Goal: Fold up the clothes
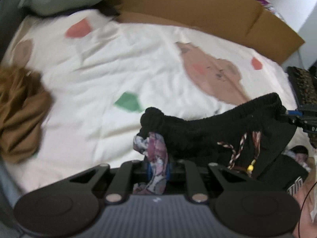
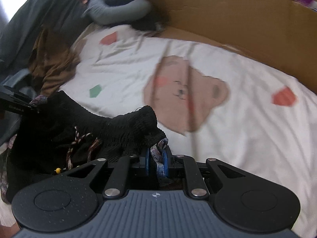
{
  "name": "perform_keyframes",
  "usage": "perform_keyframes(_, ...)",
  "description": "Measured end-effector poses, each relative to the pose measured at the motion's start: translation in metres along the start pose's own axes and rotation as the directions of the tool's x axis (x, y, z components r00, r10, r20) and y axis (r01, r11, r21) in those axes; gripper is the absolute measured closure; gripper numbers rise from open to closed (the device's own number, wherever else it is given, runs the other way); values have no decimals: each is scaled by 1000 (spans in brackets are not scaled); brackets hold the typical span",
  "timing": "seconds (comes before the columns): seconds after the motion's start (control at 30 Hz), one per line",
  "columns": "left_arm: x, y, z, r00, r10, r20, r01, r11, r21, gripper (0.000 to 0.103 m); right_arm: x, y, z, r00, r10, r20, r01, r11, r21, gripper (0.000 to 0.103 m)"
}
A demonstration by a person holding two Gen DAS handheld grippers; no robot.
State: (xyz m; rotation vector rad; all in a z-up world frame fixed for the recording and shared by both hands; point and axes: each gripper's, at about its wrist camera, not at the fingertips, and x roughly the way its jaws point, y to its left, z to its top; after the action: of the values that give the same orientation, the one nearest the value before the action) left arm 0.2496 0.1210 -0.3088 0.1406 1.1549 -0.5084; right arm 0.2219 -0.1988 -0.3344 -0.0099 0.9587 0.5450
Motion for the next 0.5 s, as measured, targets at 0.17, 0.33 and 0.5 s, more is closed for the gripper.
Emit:
perform_keyframes(0.17, 5, -22, 21, 999, -35, 20, 34, 998, 46, 90, -30, -18, -10, 999, -40, 30, 38, 997, 61, 91)
perform_keyframes(0.33, 10, -36, 31, 998, -52, 29, 50, 997, 61, 90, -48, -33, -14, 996, -69, 48, 64, 991, 115, 91)
perform_keyframes(0.5, 18, -45, 29, 997, -57, 45, 53, 996, 70, 90, -58, -44, -23, 993, -97, 61, 87, 985, 150, 91)
